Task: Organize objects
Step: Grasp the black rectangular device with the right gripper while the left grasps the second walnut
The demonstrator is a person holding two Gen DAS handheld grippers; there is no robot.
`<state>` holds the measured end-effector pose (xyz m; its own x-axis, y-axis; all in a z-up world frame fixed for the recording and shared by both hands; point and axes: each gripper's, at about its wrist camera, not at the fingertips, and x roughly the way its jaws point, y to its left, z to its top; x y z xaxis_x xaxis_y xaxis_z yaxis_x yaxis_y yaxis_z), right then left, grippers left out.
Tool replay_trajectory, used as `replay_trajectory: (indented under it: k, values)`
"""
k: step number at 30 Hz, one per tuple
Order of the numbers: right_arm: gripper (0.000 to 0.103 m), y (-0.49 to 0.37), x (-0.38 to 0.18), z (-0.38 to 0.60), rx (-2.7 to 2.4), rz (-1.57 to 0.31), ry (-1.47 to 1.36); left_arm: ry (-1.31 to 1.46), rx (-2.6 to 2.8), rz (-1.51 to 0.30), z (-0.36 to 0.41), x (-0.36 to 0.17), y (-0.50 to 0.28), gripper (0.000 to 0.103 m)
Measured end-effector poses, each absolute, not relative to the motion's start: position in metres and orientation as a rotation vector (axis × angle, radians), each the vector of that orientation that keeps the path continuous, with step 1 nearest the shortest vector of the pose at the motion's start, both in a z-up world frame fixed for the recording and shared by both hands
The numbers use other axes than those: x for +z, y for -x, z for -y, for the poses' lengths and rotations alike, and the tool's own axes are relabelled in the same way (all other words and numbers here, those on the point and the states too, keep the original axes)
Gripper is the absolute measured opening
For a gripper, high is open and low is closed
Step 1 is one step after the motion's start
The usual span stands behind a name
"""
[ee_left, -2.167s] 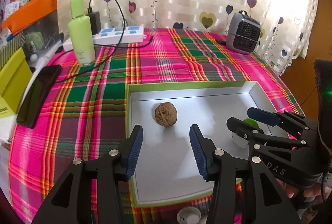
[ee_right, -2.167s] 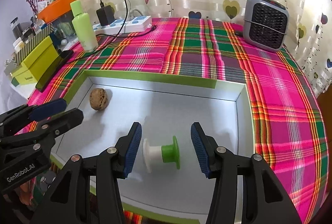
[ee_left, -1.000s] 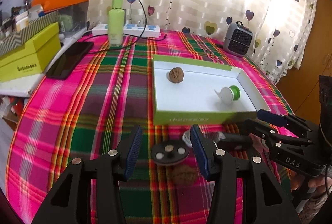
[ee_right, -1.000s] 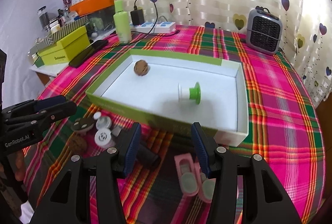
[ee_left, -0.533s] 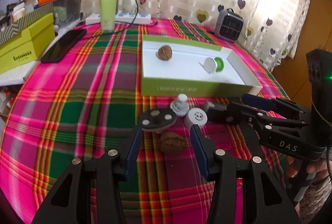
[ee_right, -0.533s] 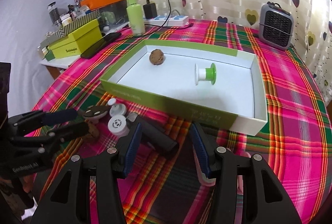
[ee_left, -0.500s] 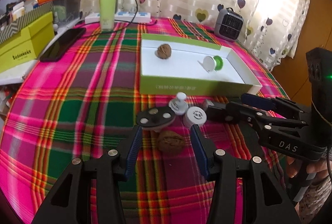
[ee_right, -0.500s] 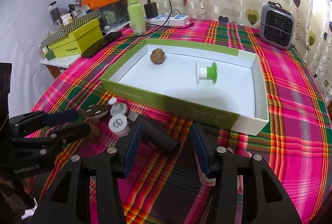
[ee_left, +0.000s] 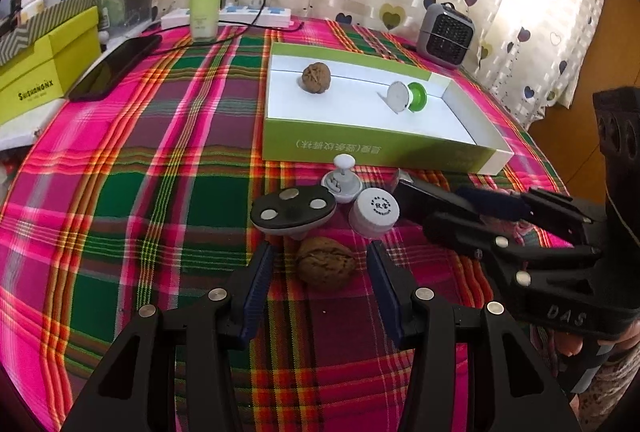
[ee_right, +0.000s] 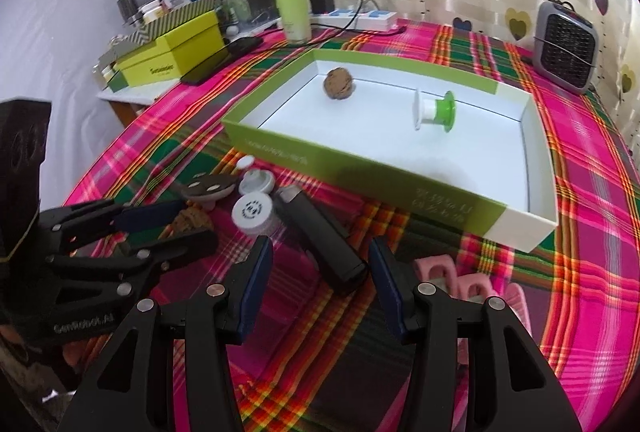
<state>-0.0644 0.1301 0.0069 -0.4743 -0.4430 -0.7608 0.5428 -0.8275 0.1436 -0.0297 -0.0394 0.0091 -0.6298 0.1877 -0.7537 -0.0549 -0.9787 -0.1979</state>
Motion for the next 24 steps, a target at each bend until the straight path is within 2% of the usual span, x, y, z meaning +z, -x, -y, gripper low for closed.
replay_trajectory:
  k: [24]
  values:
    - [0.051,0.067,-0.002,-0.113,-2.292,-0.27,-1.129,1.283,2.731,0.236,0.044,0.008,0.031,0.047]
